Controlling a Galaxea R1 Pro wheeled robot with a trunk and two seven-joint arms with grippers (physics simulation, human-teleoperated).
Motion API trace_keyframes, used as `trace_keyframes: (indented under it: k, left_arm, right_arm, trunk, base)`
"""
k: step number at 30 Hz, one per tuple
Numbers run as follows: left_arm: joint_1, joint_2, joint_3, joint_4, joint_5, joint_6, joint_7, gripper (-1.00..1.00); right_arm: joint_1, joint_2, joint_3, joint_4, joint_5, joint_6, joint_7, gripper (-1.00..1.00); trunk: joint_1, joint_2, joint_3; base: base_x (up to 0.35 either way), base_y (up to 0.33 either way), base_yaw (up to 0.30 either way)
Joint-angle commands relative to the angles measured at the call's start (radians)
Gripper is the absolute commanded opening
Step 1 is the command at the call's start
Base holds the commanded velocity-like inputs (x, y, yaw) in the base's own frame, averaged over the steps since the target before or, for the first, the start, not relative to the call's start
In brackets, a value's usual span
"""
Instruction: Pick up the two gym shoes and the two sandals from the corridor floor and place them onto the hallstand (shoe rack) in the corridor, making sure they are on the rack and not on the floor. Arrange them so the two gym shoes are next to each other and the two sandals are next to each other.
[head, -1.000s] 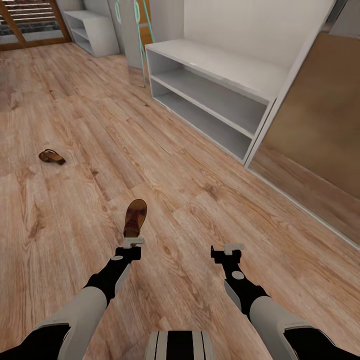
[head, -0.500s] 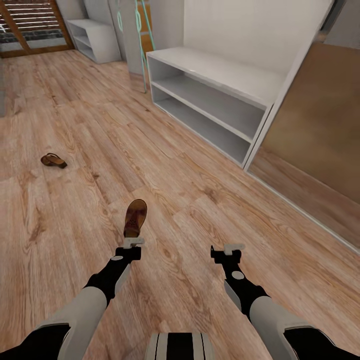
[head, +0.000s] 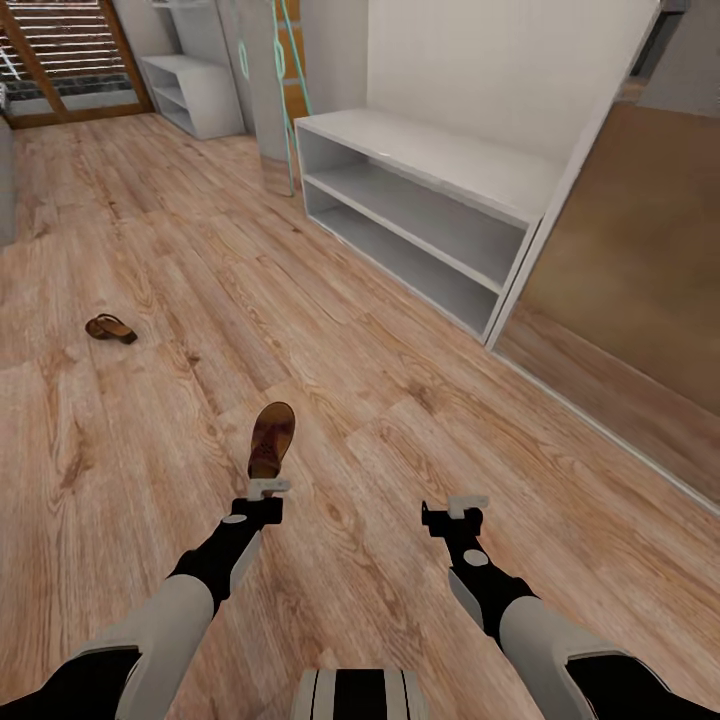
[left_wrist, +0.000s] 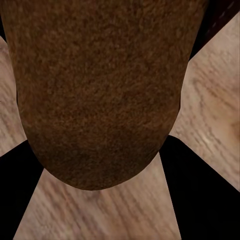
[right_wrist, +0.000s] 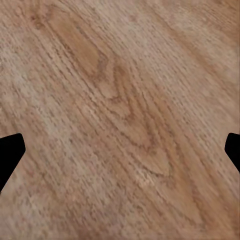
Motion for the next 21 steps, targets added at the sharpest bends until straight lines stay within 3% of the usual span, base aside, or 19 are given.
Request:
trace_keyframes:
  k: [1, 21]
  left_arm:
    - [0.0, 0.0, 0.0, 0.0, 0.0, 0.0, -0.001, -1.0]
    - [0.0, 0.0, 0.001, 0.0, 0.0, 0.0, -0.001, -1.0]
  right_arm:
    - [0.0, 0.0, 0.0, 0.0, 0.0, 0.0, 0.0, 1.0]
    - [0.0, 0.0, 0.0, 0.0, 0.0, 0.0, 0.0, 1.0]
  trunk:
    - [0.0, 0.0, 0.002]
    - [0.0, 0.0, 0.035]
  base:
    - [0.0, 0.0, 0.0]
    - [0.0, 0.0, 0.0]
